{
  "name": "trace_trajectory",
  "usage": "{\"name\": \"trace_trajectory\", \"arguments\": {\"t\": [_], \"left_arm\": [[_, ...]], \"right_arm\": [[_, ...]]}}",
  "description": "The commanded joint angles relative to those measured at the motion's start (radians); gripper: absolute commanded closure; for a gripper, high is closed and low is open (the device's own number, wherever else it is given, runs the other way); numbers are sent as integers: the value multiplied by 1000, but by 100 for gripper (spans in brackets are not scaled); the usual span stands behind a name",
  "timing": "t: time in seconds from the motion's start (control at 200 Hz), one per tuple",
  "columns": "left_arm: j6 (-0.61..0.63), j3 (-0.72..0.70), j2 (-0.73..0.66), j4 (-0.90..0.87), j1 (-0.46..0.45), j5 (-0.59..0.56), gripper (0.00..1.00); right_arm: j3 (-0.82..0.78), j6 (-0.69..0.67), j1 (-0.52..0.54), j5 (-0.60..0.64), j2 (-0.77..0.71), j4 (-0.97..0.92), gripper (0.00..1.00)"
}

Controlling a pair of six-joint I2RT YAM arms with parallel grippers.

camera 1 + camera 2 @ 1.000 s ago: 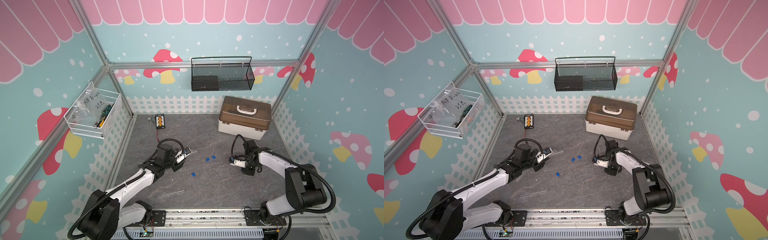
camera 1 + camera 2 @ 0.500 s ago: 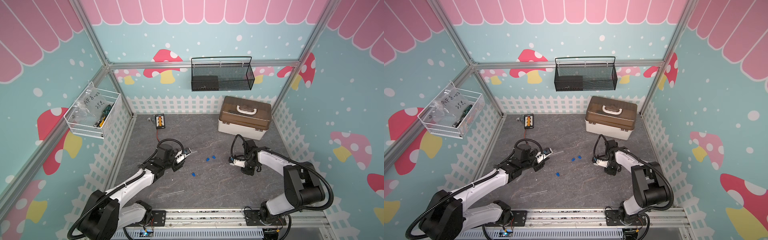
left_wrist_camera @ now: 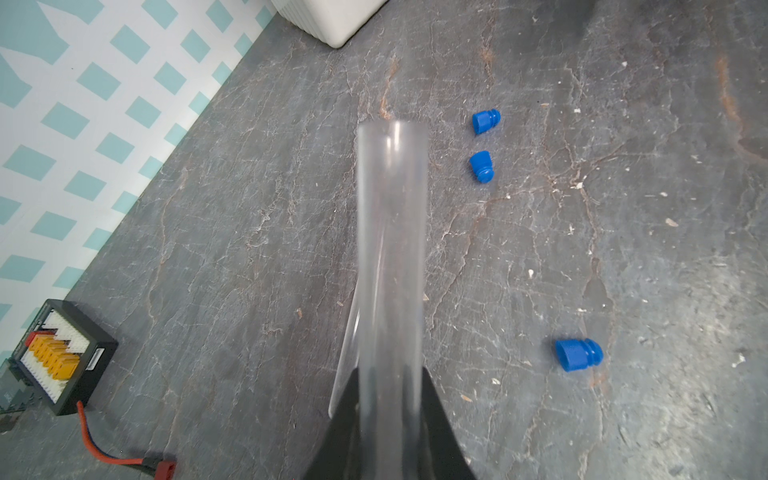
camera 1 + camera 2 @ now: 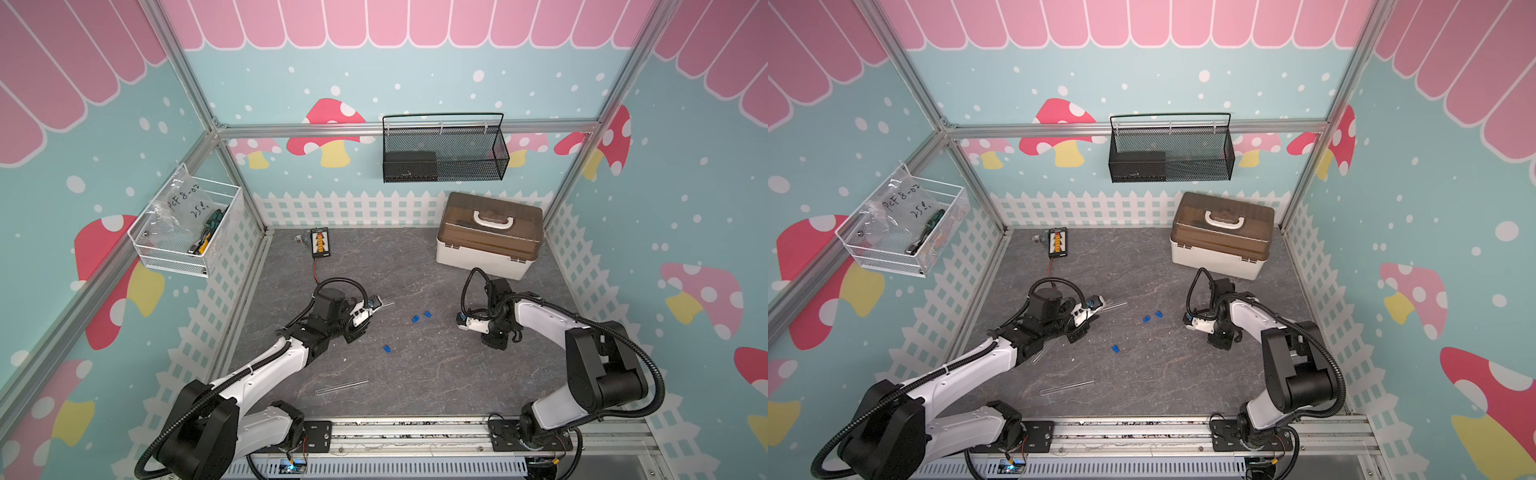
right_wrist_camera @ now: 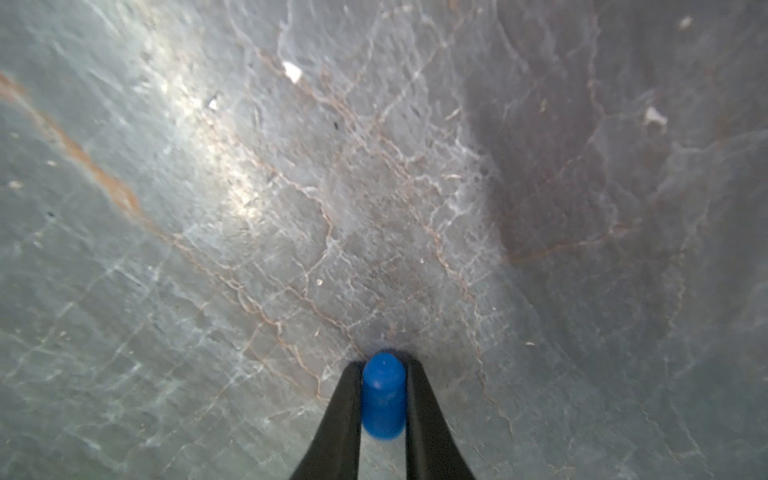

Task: Insert stoppers into test tubes
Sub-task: Pick up the stopper from the center of the board.

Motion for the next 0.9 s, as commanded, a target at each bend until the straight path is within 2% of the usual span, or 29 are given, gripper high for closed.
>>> {"name": "trace_trajectory", "arguments": {"t": [0.0,0.095,0.26,0.405,0.655,0.895], "left_arm": [[18,8,-16,-20,5,14,100],[20,6,-19,-20,5,10,100],[19,6,-29,-18,5,3,100],[14,12,-20,-20,5,14,100],[1,17,3,-20,5,11,100],[4,17,23,-12,8,0,100]], "right_arm": [[-21,-24,-2,-43,-26,-13,85],[-21,-11,3,-56,-82,-20,85],[-17,-44,11,-140,-265,-94,86],[-8,-38,128,-194,-331,-123,87],[91,9,392,-235,-162,-11,88],[153,17,506,-250,13,95,87]]}}
